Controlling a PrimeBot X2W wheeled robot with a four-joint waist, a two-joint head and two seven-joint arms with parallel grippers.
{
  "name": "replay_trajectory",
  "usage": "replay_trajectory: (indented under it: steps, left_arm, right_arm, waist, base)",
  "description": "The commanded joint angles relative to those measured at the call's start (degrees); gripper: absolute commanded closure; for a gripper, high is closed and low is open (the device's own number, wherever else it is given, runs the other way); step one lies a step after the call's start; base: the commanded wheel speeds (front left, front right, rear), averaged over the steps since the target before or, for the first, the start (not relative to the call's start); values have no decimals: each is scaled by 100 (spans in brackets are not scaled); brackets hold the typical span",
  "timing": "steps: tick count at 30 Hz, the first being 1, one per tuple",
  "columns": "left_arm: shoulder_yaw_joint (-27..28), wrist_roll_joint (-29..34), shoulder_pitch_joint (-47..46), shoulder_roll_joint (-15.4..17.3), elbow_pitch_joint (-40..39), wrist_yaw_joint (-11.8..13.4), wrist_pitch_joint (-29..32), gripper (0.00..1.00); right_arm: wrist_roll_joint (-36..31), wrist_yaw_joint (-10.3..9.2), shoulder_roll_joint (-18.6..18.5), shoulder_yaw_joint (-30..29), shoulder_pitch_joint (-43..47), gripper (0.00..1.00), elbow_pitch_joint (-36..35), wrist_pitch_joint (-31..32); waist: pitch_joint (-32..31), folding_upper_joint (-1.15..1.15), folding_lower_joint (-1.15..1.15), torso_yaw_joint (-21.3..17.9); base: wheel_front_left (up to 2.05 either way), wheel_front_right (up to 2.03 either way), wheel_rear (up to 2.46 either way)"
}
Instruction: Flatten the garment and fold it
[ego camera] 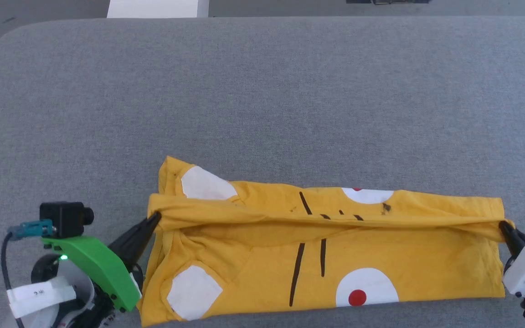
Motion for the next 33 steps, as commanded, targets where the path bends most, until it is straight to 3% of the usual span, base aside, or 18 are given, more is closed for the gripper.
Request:
replay_trajectory:
  steps: [1, 15, 16, 17, 18, 27, 33]
  left_arm:
    - [-36, 22, 109, -51, 60, 22, -36, 100]
    - [-335, 99, 40, -331, 1024, -2, -91, 100]
    - [-336, 124, 0, -362, 1089, 2, -137, 72]
    - [-341, 134, -29, -386, 1133, -3, -163, 50]
    - [-335, 144, -67, -420, 1179, -3, -210, 0]
    - [-313, 243, -164, -560, 1242, 10, -519, 0]
    - [27, 371, 219, -509, 480, 281, -1084, 0]
  right_arm:
    - [32, -9, 42, 6, 63, 100, 46, -45]
    - [-105, -9, 114, 4, -68, 100, 522, -193]
    - [-102, -9, 117, 7, -97, 93, 554, -210]
    - [-96, -9, 119, 6, -121, 60, 574, -231]
    - [-94, -9, 121, 3, -146, 0, 592, -256]
    - [45, -9, 141, -5, -102, 0, 530, -162]
    - [329, -9, 191, -70, 350, 0, -287, 219]
  waist:
    - [20, 0, 0, 9]
    - [210, 0, 0, 89]
    - [218, 0, 0, 89]
    - [223, 0, 0, 89]
    - [228, 0, 0, 90]
    - [103, 0, 0, 97]
    - [-155, 0, 0, 111]
  base:
    - [0, 0, 0]
    - [0, 0, 0]
    - [0, 0, 0]
    - [0, 0, 0]
    - [0, 0, 0]
    - [0, 0, 0]
    - [0, 0, 0]
